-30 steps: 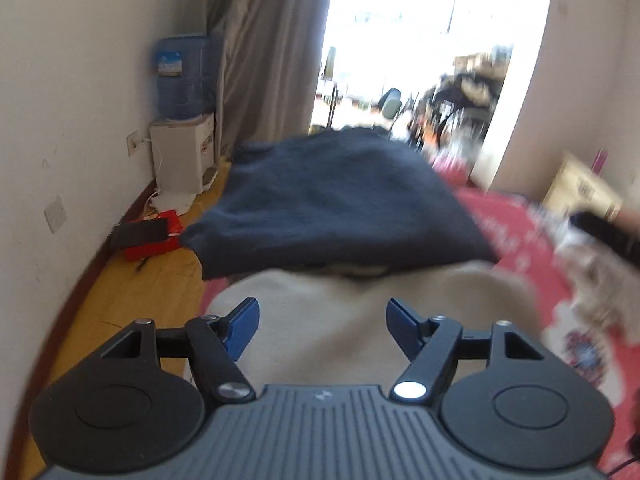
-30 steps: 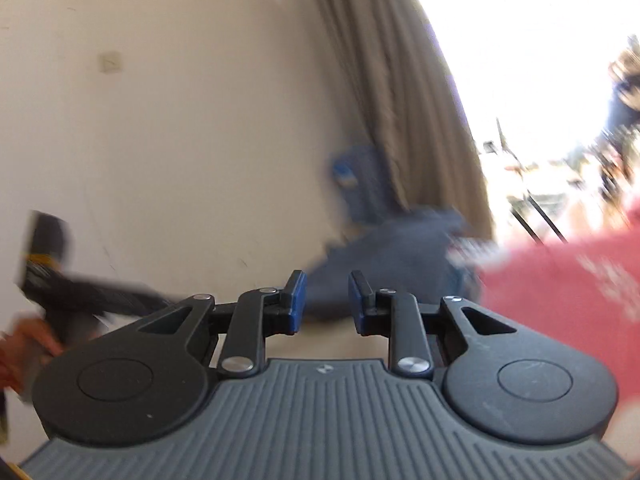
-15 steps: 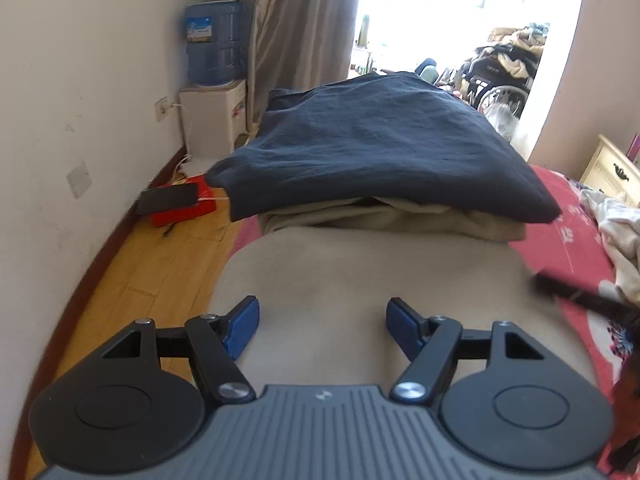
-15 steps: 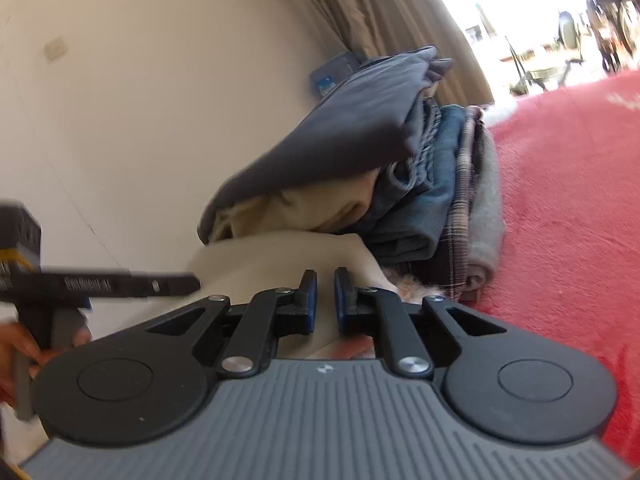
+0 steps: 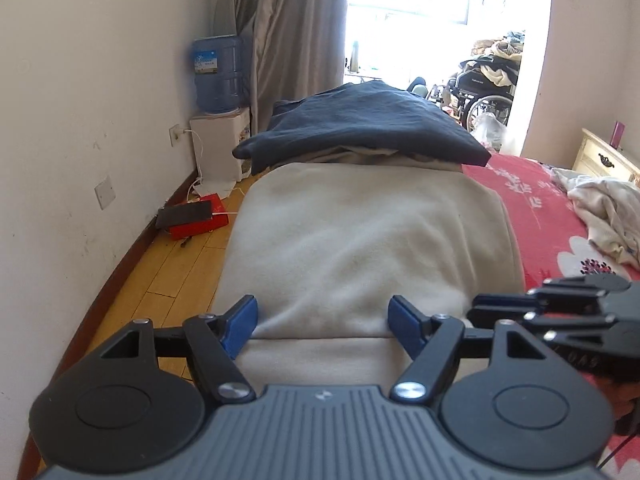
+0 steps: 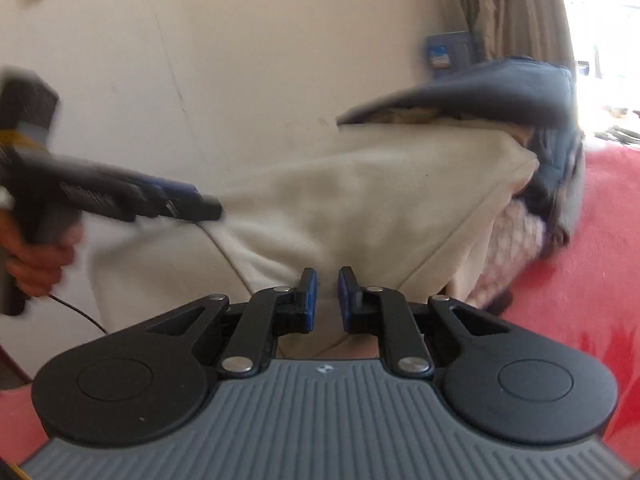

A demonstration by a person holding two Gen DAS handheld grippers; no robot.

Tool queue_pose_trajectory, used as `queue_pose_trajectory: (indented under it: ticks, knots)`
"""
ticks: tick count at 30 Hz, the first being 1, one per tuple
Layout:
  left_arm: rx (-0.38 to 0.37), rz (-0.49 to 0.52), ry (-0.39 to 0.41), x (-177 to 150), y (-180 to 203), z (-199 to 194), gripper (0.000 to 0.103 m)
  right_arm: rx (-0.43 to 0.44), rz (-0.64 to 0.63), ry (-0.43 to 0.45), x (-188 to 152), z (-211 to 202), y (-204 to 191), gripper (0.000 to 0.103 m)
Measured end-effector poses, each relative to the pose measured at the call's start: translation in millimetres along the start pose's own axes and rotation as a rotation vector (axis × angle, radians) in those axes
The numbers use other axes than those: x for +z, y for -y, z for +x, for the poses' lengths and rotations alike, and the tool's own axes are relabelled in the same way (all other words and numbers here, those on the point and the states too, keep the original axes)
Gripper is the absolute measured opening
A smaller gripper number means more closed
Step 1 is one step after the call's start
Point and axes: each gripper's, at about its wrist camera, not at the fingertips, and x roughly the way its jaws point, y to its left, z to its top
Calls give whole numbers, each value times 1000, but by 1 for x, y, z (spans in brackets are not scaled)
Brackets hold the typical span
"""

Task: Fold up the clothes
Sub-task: 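Press the open tools on the hoodie to flatten it on the stack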

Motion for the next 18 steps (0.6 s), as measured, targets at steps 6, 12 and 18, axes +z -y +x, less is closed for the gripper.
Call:
queue_pose_trajectory:
  ticks: [6,12,18]
  knots:
    - [-27,-94,27,-11,-17,-42,71,43,-48,74,30,-50,-40,13]
    - [31,-103,5,-38,-6,-31,75,1,-105,-118,2,5,-68,9]
    - [56,-113,13,-35,-3,-31,77,-35,-95,-107,23,-28,-82,12]
